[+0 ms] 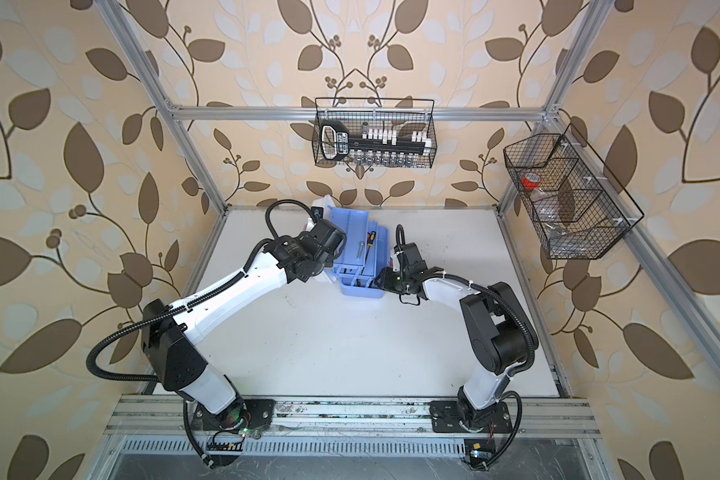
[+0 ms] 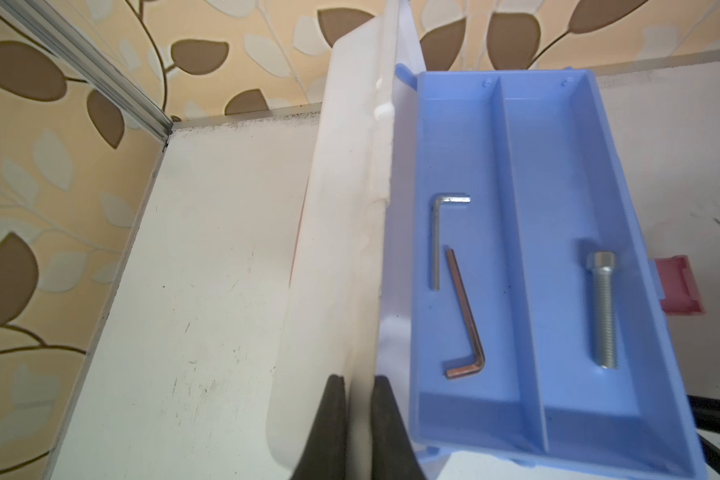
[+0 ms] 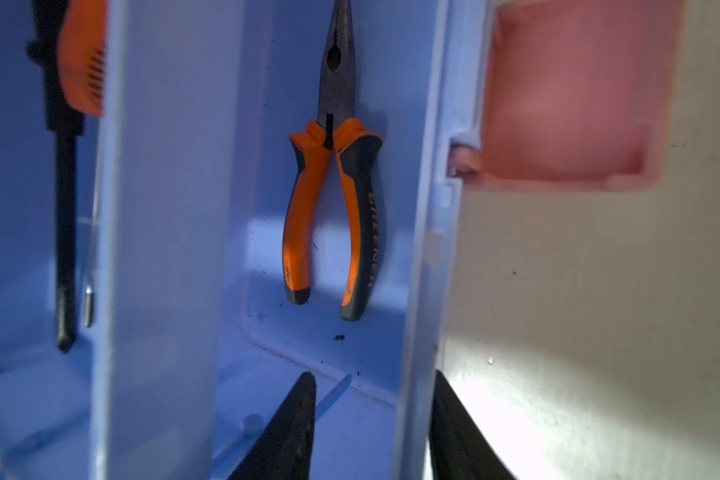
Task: Pack the tool kit
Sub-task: 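Swing the white lid over the trays with the left gripper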
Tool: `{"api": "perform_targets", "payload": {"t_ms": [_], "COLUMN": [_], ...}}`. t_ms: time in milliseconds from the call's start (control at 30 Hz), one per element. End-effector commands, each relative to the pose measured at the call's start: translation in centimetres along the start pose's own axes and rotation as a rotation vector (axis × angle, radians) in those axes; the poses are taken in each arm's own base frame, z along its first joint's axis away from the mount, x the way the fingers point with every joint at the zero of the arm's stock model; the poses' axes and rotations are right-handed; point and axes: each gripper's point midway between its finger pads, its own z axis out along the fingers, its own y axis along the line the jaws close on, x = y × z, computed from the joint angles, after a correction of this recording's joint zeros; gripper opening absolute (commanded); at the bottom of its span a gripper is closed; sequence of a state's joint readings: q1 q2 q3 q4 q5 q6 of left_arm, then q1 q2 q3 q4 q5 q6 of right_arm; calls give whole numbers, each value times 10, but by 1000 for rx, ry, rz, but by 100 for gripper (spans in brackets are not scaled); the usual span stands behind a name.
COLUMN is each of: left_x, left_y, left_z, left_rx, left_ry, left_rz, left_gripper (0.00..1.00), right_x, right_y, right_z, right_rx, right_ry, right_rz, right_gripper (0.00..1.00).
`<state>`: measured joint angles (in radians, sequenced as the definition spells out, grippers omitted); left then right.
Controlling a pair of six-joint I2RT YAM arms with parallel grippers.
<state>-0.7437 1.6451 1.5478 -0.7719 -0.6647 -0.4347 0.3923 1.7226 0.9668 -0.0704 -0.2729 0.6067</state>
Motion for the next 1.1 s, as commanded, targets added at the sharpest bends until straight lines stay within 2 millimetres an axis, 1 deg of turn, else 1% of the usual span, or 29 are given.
{"api": "perform_targets", "payload": {"t_ms": [0,67,300,433,567,700,867,1067], "left_x": [-21,-18,-17,-13,-5,-1,3,11], "left_y": [-42,-44,-36,-38,-46,-59,-76,-93], "left_z": [-23,-22,-25,-25,-23,-24,-29,-30], "left_rx": [141,127,108,122,146,170,189,215], "left_ry": [-54,-49,-60,-46,-24,-12,-12,-1], "left_rz": [-45,-27,-24,-25,-29,-19,11,29], "left_gripper": [0,0,0,0,0,0,9,14], "right_x": [-5,-5,-6,-7,-8,-6,-3,-4], "right_y": [20,19,15,17,23,31,40,41], "right_z": [4,3,2,1,1,5,10,9], "right_rx": [-48,-42,-31,-33,-42,-50,-58,-55], "right_ry": [-3,-5,-6,-10,-13,-7,5,5], "right_rz": [-16,-18,-22,-23,-29,-42,-53,-57], "right_gripper": [43,41,41,41,41,42,42,42]}}
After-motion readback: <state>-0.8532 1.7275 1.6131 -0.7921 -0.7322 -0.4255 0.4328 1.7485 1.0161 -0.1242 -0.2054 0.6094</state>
